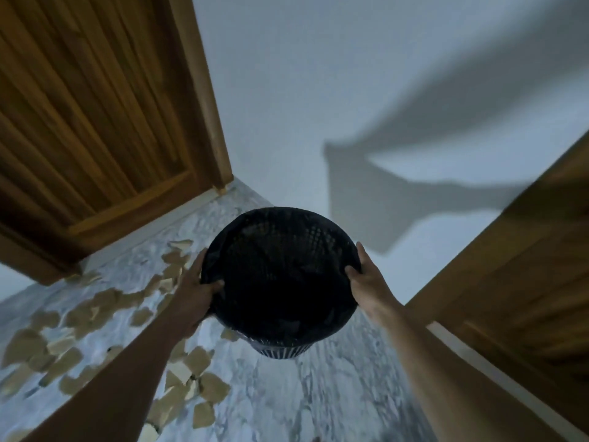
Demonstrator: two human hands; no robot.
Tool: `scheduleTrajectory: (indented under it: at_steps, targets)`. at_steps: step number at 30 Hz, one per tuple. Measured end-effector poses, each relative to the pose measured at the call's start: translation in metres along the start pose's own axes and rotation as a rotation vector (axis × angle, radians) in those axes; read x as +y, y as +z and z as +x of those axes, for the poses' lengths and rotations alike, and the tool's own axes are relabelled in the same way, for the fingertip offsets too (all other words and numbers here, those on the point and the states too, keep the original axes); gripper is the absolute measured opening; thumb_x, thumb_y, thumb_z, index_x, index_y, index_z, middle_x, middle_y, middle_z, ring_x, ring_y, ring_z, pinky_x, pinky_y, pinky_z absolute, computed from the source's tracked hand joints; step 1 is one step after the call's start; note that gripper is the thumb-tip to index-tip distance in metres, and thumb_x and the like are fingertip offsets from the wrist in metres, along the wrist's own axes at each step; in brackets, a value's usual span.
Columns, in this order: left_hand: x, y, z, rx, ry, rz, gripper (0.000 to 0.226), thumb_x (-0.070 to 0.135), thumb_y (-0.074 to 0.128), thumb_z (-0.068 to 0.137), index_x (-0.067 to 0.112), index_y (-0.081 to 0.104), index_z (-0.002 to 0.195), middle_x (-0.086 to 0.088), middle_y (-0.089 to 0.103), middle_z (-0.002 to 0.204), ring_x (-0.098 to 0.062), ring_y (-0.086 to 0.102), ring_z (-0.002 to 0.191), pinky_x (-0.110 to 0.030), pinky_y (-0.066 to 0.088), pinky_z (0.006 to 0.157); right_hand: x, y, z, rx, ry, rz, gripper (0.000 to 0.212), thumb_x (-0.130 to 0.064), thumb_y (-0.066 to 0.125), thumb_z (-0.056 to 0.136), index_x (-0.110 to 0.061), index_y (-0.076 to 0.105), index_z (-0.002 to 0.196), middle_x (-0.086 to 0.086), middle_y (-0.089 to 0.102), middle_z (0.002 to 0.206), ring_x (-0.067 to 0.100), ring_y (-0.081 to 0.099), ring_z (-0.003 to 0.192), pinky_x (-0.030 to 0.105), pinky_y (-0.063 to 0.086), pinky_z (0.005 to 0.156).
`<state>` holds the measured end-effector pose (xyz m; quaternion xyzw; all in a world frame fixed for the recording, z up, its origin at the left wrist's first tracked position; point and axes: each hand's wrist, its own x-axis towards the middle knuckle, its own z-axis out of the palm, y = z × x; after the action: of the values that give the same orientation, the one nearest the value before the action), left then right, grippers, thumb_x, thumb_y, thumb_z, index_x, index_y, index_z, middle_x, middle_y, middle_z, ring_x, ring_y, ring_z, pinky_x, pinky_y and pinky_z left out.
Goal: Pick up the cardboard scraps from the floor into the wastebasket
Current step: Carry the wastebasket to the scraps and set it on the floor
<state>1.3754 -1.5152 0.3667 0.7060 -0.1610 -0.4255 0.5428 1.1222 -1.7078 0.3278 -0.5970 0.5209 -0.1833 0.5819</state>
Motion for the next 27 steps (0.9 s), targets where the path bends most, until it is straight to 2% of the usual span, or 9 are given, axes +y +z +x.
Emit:
scheduleTrajectory:
  at_steps: [2,6,8,13,16,20,24,25,27]
  targets:
    - [-0.023,0.016,0.055,-0.058,-0.001,0.047,0.067,-0.007,0.055,0.097,0.056,0.048,0.119,0.015,0.06,0.114,-0.03,0.061,0.11,-0.055,0.058,0.081,0.029,0.003,0.044,0.036,0.027,0.021,0.069,-0.012,0.043,0.103,-0.036,0.013,0.161,-0.008,0.028,0.163,0.02,0.031,0.148,0.049,0.03,0.12]
    - [-0.101,0.046,0.186,-0.146,0.004,0.082,0.072,-0.006,0.056,0.097,0.045,0.04,0.145,0.004,0.057,0.128,-0.029,0.06,0.111,-0.051,0.058,0.082,0.108,0.02,0.132,0.11,0.032,0.077,0.067,-0.015,0.045,0.102,-0.04,0.018,0.159,-0.015,0.032,0.157,0.016,0.033,0.145,0.04,0.025,0.12]
    - [-0.151,0.065,0.247,-0.197,0.026,0.11,0.075,-0.011,0.056,0.093,0.048,0.048,0.138,0.004,0.061,0.13,-0.029,0.062,0.115,-0.054,0.057,0.087,0.159,0.025,0.172,0.179,0.068,0.101,0.065,-0.012,0.044,0.107,-0.032,0.015,0.161,-0.012,0.032,0.154,0.015,0.031,0.143,0.026,0.022,0.112]
    - [-0.257,0.122,0.376,-0.268,0.069,0.13,0.078,-0.01,0.059,0.086,0.048,0.052,0.138,-0.003,0.063,0.134,-0.031,0.063,0.117,-0.057,0.054,0.093,0.28,0.03,0.262,0.323,0.033,0.11,0.063,-0.011,0.044,0.108,-0.029,0.017,0.161,-0.01,0.037,0.149,0.015,0.04,0.133,0.024,0.029,0.102]
    - [-0.302,0.159,0.416,-0.334,0.118,0.161,0.074,-0.006,0.057,0.087,0.041,0.045,0.143,0.0,0.06,0.136,-0.029,0.06,0.12,-0.053,0.055,0.094,0.344,0.024,0.3,0.4,0.021,0.094,0.064,-0.009,0.044,0.107,-0.029,0.016,0.161,-0.006,0.033,0.157,0.021,0.036,0.142,0.034,0.029,0.113]
    - [-0.35,0.184,0.449,-0.306,0.096,0.215,0.075,-0.005,0.051,0.096,0.037,0.029,0.155,-0.003,0.049,0.148,-0.031,0.057,0.122,-0.047,0.057,0.091,0.4,0.028,0.332,0.467,0.008,0.091,0.064,-0.009,0.044,0.107,-0.026,0.015,0.162,0.002,0.028,0.164,0.028,0.034,0.145,0.038,0.029,0.116]
    - [-0.374,0.207,0.47,-0.309,0.117,0.26,0.066,-0.001,0.045,0.098,0.045,0.037,0.144,0.003,0.056,0.122,-0.021,0.062,0.094,-0.031,0.054,0.059,0.427,0.024,0.345,0.487,-0.047,0.088,0.072,-0.028,0.054,0.104,-0.026,0.011,0.162,-0.003,0.029,0.162,0.02,0.035,0.145,0.033,0.03,0.117]
    - [-0.375,0.211,0.477,-0.322,0.137,0.284,0.064,0.001,0.044,0.098,0.047,0.037,0.142,0.002,0.057,0.12,-0.02,0.062,0.092,-0.033,0.056,0.058,0.428,0.023,0.347,0.488,-0.051,0.075,0.074,-0.032,0.055,0.103,-0.026,0.01,0.162,-0.004,0.03,0.162,0.019,0.035,0.145,0.029,0.03,0.115]
    - [-0.377,0.216,0.488,-0.372,0.178,0.317,0.063,0.006,0.045,0.098,0.05,0.034,0.142,0.0,0.056,0.128,-0.029,0.063,0.101,-0.048,0.062,0.067,0.429,0.018,0.348,0.494,-0.053,0.046,0.077,-0.036,0.055,0.103,-0.025,0.006,0.162,-0.002,0.027,0.163,0.02,0.034,0.145,0.028,0.03,0.114]
